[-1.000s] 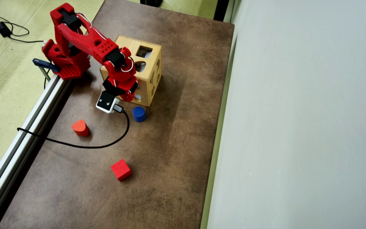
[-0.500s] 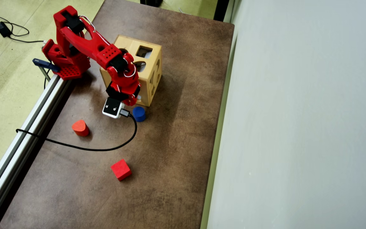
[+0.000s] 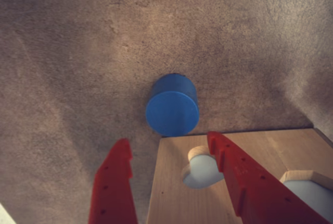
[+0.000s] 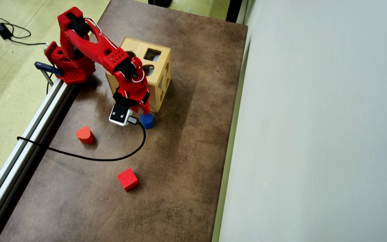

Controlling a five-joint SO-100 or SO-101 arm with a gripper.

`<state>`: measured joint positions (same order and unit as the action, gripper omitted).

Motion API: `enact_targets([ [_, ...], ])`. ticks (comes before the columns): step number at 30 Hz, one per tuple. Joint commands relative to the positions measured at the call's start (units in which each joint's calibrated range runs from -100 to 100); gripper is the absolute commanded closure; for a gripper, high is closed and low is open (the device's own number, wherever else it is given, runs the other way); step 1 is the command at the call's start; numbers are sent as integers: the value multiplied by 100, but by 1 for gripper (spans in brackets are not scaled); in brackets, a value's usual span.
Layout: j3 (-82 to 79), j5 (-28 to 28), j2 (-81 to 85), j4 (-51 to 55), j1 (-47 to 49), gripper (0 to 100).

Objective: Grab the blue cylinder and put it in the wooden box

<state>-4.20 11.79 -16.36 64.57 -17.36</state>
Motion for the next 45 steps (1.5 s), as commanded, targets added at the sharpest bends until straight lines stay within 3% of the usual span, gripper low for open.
enact_targets([
  [1,286,-10,-110,-3,-18,74],
  [15,581,-15,-534,21,27,74],
  [26,590,-215,-534,672,-10,65],
  [45,1198,-244,-1494,310,-25,65],
])
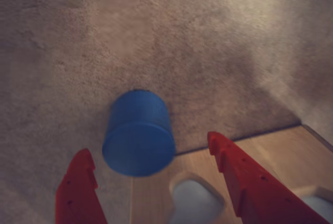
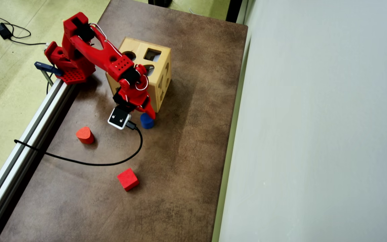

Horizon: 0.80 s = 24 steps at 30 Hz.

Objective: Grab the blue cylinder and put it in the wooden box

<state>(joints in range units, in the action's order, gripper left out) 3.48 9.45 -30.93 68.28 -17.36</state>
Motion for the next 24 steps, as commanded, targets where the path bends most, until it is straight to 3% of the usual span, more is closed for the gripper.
enact_targets([
  [1,484,-10,-96,-61,-25,65],
  [15,958,-10,-648,-61,56,67],
  [24,958,-10,-648,-69,64,93],
])
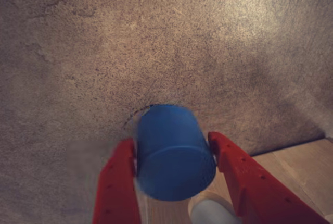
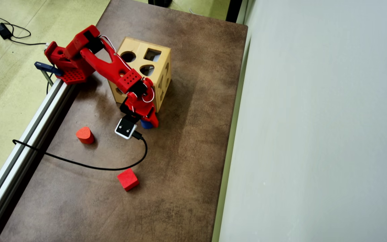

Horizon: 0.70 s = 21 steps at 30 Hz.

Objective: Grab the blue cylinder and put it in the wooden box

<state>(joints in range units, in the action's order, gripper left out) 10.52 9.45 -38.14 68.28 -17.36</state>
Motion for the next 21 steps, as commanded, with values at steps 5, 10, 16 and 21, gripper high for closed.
enact_targets([
  [5,254,-10,73,-69,64,98],
  [10,254,-10,438,36,64,98],
  [16,138,-10,2238,100,56,98],
  [21,218,-10,3843,904,-3,98],
])
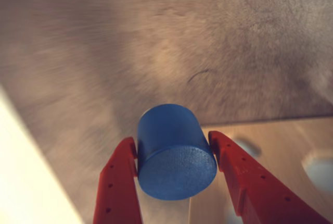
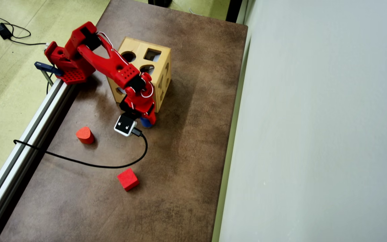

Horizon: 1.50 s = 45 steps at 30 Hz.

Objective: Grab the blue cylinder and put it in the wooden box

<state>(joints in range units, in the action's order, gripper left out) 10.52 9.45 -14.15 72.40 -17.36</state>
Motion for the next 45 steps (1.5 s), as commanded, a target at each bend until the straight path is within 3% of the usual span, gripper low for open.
enact_targets([
  [1,227,-10,1742,653,-3,98],
  [11,111,0,3772,2591,406,98],
  [18,-918,-10,4400,2583,1141,98],
  [30,-2411,-10,5496,2583,1245,98],
  [38,-2769,-15,5640,2575,1267,98],
  [45,-2698,-337,5572,2567,2040,98],
])
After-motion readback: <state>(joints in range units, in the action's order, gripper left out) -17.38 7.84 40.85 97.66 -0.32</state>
